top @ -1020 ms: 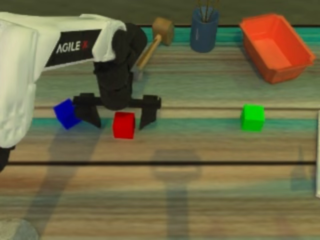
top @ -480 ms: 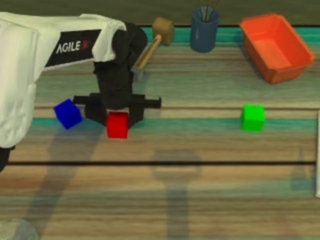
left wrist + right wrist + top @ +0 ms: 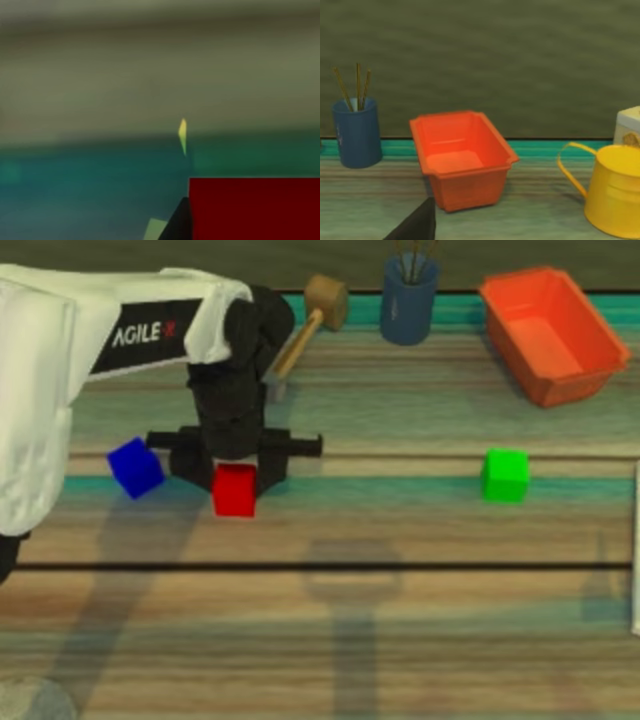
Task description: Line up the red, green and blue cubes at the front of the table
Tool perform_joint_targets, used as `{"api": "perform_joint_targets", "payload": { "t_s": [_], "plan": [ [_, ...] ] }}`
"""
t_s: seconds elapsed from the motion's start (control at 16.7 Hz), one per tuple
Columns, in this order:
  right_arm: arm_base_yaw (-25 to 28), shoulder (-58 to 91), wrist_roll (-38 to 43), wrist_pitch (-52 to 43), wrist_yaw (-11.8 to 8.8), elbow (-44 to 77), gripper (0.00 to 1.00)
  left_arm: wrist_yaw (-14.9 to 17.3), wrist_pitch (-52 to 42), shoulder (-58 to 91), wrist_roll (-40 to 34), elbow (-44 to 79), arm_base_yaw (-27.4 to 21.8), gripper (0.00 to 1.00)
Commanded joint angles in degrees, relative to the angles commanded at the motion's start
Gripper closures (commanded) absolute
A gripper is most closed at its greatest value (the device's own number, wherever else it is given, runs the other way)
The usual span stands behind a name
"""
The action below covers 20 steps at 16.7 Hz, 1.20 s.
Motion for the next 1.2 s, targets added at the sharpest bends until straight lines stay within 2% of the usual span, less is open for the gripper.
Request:
{"api": "perform_joint_targets", "payload": {
  "t_s": [0.18,0.6,0.96,1.2],
  "plan": [
    [0.00,0.00,0.00,0.00,0.00,0.00,0.00,-0.60,-1.66,-2.12,0.34,1.35,0.27,1.00],
    [0.00,0.00,0.00,0.00,0.00,0.00,0.00,-0.64,-13.78,-6.07,0.29,9.25,1.24,1.00],
    [0.00,0.00,0.00,0.00,0.00,0.00,0.00,-0.68,-13.46,-6.79,-0.20,8.36,0.46,1.00],
    [0.00,0.00,0.00,0.00,0.00,0.00,0.00,-0.85,-11.20,-14.06,-5.74,-0.39,-3.61,1.00]
  ]
}}
